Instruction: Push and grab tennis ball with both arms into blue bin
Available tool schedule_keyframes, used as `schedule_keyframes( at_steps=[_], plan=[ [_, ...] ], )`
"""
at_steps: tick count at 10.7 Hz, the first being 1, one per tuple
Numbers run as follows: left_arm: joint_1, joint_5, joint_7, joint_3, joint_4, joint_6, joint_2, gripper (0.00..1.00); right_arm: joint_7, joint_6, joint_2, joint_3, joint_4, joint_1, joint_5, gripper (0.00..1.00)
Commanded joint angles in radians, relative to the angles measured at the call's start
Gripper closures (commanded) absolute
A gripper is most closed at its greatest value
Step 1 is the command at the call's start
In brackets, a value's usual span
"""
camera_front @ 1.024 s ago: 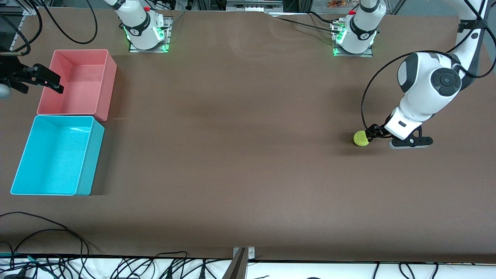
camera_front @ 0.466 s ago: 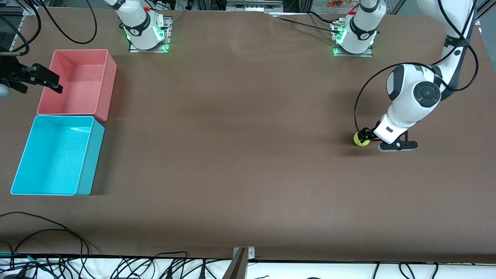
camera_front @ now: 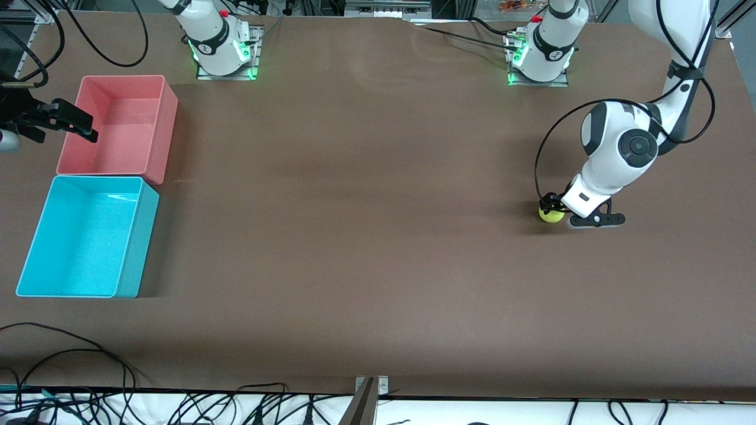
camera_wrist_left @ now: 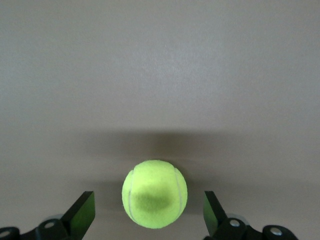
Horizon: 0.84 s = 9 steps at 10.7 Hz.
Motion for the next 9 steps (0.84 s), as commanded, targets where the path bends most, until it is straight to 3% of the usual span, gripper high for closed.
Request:
schedule_keyframes(
  at_steps=[1, 2, 3, 4, 5, 9],
  plan=[
    [-0.019, 0.008, 0.063, 0.001, -0.024, 0.023, -0.002, 0.35, -0.02, -0.003, -0.028, 0.005, -0.03, -0.009, 0.013, 0.0],
    [-0.019, 0.007, 0.129, 0.001, -0.037, 0.023, -0.004, 0.35, -0.02, -0.001, -0.028, 0.005, -0.033, -0.009, 0.013, 0.0],
    [-0.019, -0.002, 0.19, 0.001, -0.037, 0.023, -0.007, 0.28, -0.02, 0.0, -0.028, 0.006, -0.033, -0.009, 0.013, 0.0],
    [-0.019, -0.006, 0.214, -0.002, -0.037, 0.023, -0.007, 0.11, -0.019, 0.003, -0.028, 0.006, -0.034, -0.009, 0.013, 0.0],
    [-0.019, -0.006, 0.215, -0.006, -0.037, 0.023, -0.01, 0.0, -0.02, 0.005, -0.027, 0.006, -0.034, -0.008, 0.013, 0.0],
    [-0.018, -0.006, 0.243, -0.026, -0.037, 0.024, -0.01, 0.0, -0.02, 0.006, -0.028, 0.006, -0.034, -0.008, 0.013, 0.0]
  ],
)
